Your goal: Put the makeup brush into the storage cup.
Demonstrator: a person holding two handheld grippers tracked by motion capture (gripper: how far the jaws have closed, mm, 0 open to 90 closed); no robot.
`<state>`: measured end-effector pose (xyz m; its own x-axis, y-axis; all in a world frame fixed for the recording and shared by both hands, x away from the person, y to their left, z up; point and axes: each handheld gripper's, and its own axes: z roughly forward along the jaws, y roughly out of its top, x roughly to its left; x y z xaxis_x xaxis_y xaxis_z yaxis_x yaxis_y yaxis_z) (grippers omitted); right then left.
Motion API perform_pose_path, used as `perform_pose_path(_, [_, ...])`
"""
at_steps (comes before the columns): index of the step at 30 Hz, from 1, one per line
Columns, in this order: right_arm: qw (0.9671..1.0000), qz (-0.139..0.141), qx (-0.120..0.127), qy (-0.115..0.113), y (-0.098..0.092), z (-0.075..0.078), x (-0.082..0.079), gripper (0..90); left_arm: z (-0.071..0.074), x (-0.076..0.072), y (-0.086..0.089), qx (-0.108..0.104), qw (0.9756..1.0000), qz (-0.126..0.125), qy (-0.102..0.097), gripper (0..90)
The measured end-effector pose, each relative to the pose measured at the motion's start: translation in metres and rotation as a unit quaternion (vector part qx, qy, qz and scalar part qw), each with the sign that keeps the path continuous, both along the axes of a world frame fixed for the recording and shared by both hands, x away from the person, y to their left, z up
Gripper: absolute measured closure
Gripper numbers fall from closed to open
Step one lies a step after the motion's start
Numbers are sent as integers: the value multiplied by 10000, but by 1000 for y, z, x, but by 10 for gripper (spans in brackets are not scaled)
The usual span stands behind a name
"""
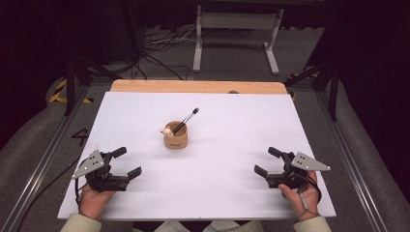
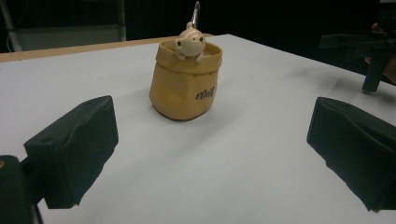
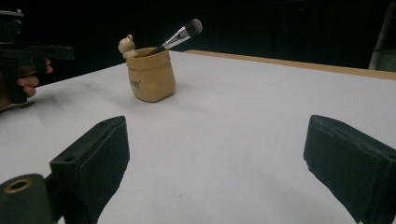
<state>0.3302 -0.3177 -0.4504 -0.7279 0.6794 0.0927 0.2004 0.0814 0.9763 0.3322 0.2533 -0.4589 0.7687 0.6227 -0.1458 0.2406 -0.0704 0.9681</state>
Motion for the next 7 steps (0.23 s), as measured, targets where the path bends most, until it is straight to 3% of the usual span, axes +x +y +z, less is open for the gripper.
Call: perform_pose_path(7, [10000,-10,-15,1,0,0,0,74,0,0,2,-85,10000,10,48,25])
